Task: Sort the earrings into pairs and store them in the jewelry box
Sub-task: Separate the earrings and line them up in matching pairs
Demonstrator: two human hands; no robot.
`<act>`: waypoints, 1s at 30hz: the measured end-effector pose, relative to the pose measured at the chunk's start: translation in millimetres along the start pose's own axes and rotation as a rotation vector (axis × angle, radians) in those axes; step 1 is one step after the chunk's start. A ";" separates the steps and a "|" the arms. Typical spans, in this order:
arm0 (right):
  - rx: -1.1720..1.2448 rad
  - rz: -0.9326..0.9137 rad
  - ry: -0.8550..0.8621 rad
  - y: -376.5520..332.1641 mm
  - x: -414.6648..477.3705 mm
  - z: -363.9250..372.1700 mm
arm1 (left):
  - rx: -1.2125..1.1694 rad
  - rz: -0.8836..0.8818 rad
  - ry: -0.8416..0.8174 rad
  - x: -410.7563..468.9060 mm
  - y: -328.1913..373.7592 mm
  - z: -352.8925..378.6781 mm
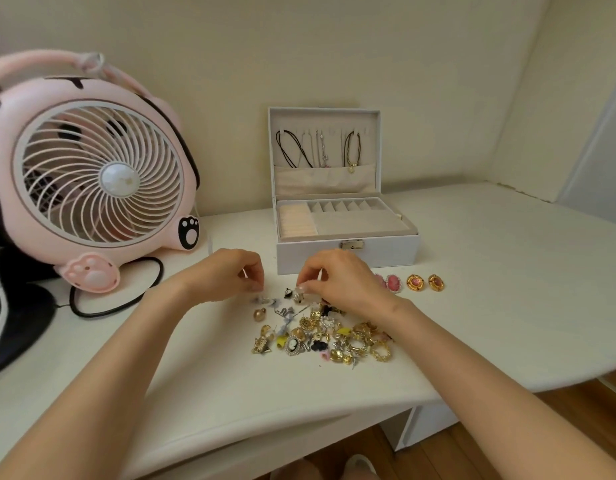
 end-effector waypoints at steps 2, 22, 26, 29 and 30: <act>0.070 0.021 -0.011 2.2 -0.1 -4.2 | -0.059 0.052 0.058 0.3 9.7 -6.1; 0.194 -0.036 -0.117 7.5 -36.0 -12.4 | -0.058 0.293 -0.055 10.0 65.8 32.2; 0.168 -0.121 -0.201 -4.9 -49.1 0.6 | -0.024 0.331 -0.015 12.0 65.9 34.0; 0.037 -0.191 -0.144 -12.9 -53.7 8.0 | -0.023 0.337 -0.006 11.6 64.9 33.5; 0.007 -0.202 -0.123 -14.7 -54.7 9.9 | -0.030 0.329 0.006 11.2 63.4 31.0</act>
Point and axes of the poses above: each hand's wrist, its own x-axis towards the middle knuckle, its own z-axis out of the palm, y = z × x, the point moved 8 cm from there along x, towards the middle knuckle, and after that the axes turned 15 degrees about z, right-handed, at the moved point
